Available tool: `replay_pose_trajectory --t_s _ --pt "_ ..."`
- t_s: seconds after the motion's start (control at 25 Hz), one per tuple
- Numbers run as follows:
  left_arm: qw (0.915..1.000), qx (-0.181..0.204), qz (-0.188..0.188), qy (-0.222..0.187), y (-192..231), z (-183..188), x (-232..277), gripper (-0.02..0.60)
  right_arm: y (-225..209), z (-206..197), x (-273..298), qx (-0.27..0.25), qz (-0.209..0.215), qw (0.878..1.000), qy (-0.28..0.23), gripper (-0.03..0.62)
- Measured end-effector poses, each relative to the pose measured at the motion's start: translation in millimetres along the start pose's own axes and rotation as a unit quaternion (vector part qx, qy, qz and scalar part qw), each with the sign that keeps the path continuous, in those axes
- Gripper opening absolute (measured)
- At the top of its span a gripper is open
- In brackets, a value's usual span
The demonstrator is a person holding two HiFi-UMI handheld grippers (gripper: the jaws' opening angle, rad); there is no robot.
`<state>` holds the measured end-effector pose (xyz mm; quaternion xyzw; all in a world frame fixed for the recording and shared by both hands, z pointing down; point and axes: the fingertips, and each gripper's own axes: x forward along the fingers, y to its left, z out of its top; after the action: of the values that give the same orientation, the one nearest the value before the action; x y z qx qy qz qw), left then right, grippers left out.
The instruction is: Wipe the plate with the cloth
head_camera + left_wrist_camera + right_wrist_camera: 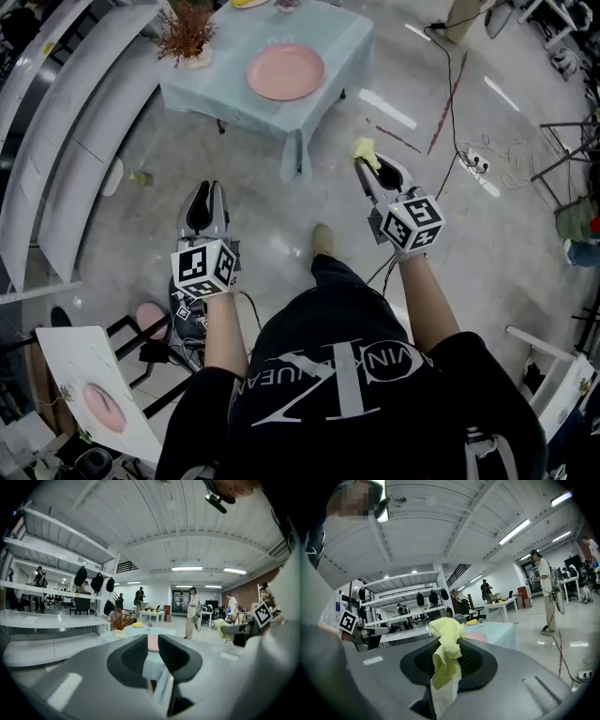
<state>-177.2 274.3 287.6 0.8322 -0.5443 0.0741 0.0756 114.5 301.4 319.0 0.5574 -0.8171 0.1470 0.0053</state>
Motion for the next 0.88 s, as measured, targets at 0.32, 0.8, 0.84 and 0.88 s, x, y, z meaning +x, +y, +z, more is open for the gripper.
replay_pose_trajectory --t_s 0.32,0.8,0.84,0.88 --pt "0.9998 -0.006 0.011 0.017 14.8 1.4 67.4 0.000 -32.9 6.2 72.2 -0.007 0.026 0.999 0.026 0.087" --pt "0.9993 -0.016 0.021 0.026 21.4 -1.5 142.3 0.000 -73.6 7.8 140.1 -0.006 0.055 0.997 0.045 0.087" --pt "0.9993 -0.016 0.020 0.028 20.7 -2.5 145.5 0.000 -75.0 8.5 143.6 -0.006 0.056 0.997 0.045 0.087" --pt "0.9992 -0.018 0.020 0.031 20.3 -4.2 148.2 0.000 -76.4 8.4 146.7 -0.005 0.058 0.997 0.046 0.087"
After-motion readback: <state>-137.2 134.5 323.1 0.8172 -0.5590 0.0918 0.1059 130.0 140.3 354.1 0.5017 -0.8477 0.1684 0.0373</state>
